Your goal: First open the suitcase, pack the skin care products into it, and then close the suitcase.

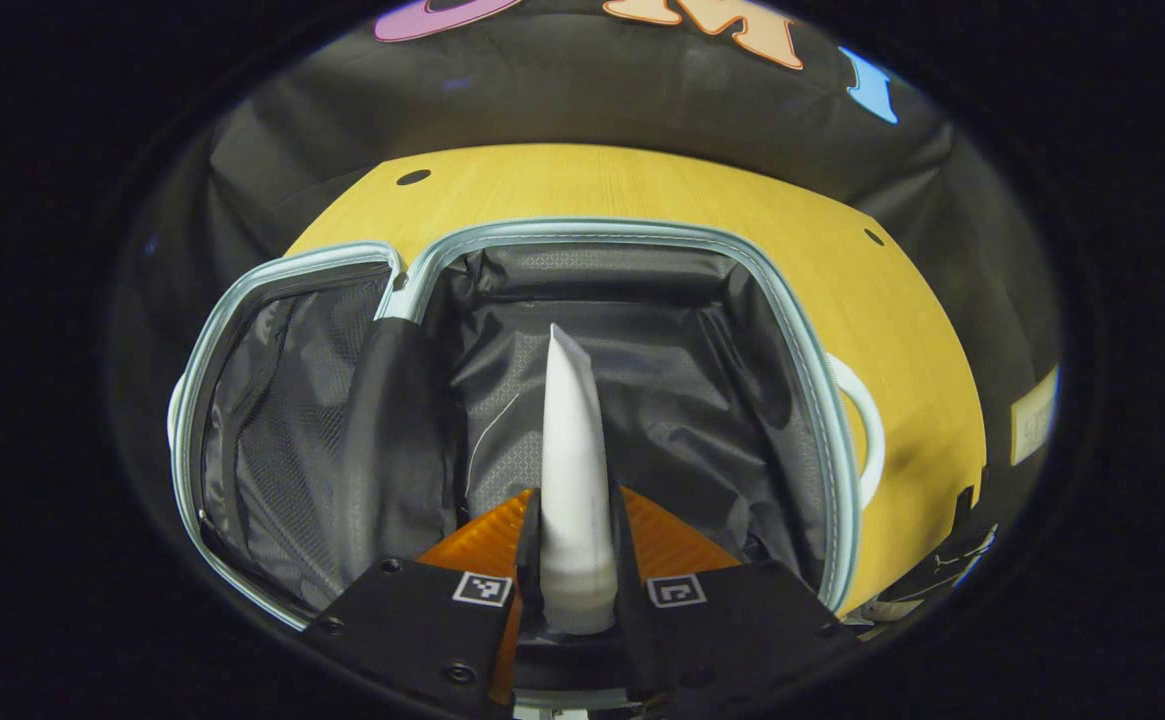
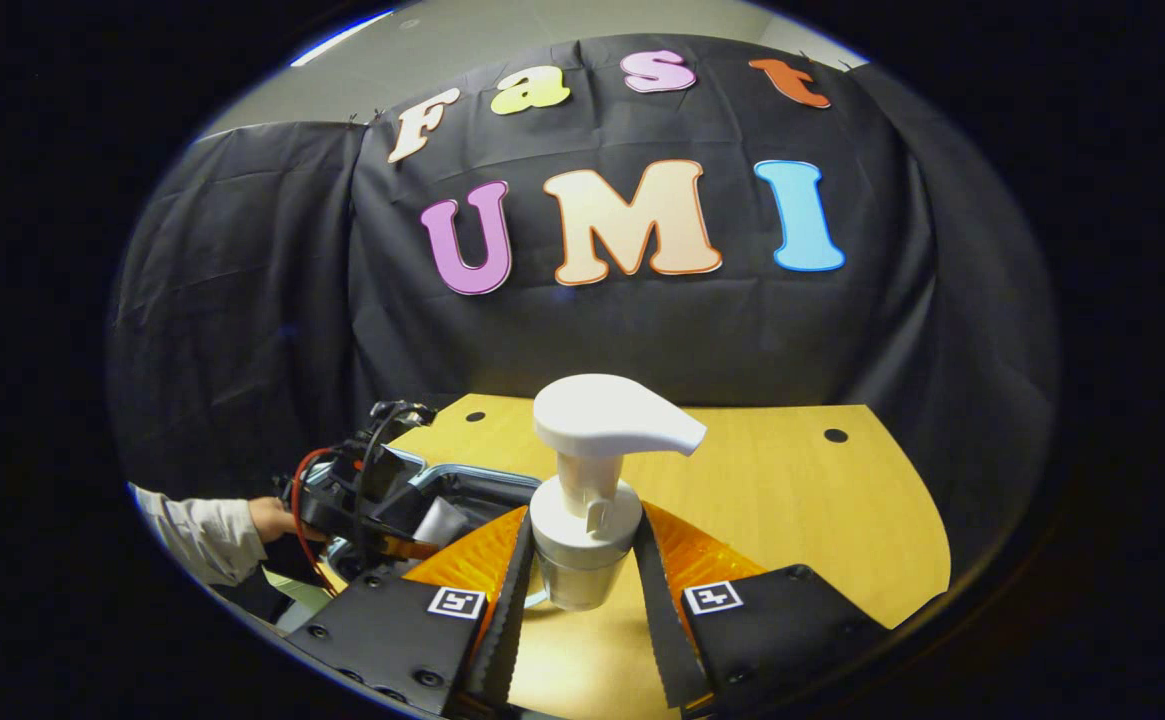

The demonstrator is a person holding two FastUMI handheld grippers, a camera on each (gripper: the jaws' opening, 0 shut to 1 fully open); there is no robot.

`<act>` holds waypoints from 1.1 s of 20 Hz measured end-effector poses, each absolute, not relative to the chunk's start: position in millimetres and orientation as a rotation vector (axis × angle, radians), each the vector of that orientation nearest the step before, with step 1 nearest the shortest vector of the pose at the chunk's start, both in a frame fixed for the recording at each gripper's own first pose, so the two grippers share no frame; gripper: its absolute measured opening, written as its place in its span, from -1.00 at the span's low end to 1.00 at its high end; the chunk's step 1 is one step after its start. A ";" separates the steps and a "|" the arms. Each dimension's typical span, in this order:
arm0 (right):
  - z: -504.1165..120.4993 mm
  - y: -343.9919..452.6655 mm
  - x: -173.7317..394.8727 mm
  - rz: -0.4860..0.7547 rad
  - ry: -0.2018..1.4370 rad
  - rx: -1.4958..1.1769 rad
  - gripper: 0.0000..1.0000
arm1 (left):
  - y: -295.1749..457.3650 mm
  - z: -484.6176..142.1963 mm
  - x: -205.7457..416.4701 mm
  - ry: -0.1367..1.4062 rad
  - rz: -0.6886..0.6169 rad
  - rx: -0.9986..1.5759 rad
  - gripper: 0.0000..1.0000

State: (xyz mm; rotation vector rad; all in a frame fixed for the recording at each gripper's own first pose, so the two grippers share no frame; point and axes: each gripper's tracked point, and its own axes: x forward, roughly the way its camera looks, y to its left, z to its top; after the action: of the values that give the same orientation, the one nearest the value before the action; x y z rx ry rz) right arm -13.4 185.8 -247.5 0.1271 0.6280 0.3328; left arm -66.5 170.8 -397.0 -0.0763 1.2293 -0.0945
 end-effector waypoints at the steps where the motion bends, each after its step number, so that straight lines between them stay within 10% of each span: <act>1: -248.9 197.9 -11.1 0.351 0.640 0.136 0.15 | 170.6 -396.7 -61.7 1.206 -0.105 -0.088 -0.25; 5: -268.7 250.7 -9.3 0.423 0.716 0.169 0.15 | 169.6 -353.6 -33.5 1.009 -0.126 -0.166 0.82; 13: -375.2 359.9 -42.2 0.527 1.023 0.234 0.15 | 287.8 -241.6 -29.8 0.746 -0.004 -0.203 0.80; 22: -438.0 402.9 -22.6 0.393 1.149 0.187 0.15 | 445.4 -263.3 -97.3 0.785 0.262 -0.246 0.82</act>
State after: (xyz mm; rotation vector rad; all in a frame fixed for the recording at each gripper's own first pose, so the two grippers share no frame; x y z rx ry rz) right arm -22.6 402.9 -438.0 0.1872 1.1488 0.3932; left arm -97.3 445.4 -263.3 -0.2463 0.7846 0.2620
